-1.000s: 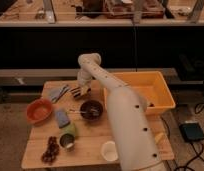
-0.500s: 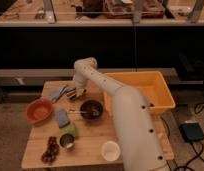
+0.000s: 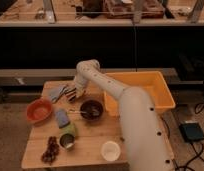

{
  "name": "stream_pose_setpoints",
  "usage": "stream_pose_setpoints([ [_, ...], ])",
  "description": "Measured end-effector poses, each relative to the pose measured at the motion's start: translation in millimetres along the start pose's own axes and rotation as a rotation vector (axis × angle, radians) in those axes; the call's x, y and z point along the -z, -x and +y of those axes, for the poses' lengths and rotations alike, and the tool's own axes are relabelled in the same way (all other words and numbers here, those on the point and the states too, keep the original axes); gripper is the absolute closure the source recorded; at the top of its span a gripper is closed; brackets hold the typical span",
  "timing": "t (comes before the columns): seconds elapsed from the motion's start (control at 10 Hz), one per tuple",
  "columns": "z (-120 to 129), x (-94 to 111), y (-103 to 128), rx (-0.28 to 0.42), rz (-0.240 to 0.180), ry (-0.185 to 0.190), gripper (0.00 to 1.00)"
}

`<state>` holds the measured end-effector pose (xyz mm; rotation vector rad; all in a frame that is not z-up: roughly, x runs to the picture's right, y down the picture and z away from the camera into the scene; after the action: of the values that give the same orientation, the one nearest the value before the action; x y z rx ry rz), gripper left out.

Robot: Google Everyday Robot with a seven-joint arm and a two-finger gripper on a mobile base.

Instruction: Wipe table surface with eraser

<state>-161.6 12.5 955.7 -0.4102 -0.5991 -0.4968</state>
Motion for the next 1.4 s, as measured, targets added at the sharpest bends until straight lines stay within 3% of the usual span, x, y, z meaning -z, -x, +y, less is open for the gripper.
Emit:
stream_pose_setpoints([
  [0.3,13,5,9,0.020,-0.007,-0.003,0.90],
  [0.6,28,8,19,0.052,0.002,0.018,0.90],
  [1.4,60,21,-16,-0.019,0.041,0.050,0.90],
])
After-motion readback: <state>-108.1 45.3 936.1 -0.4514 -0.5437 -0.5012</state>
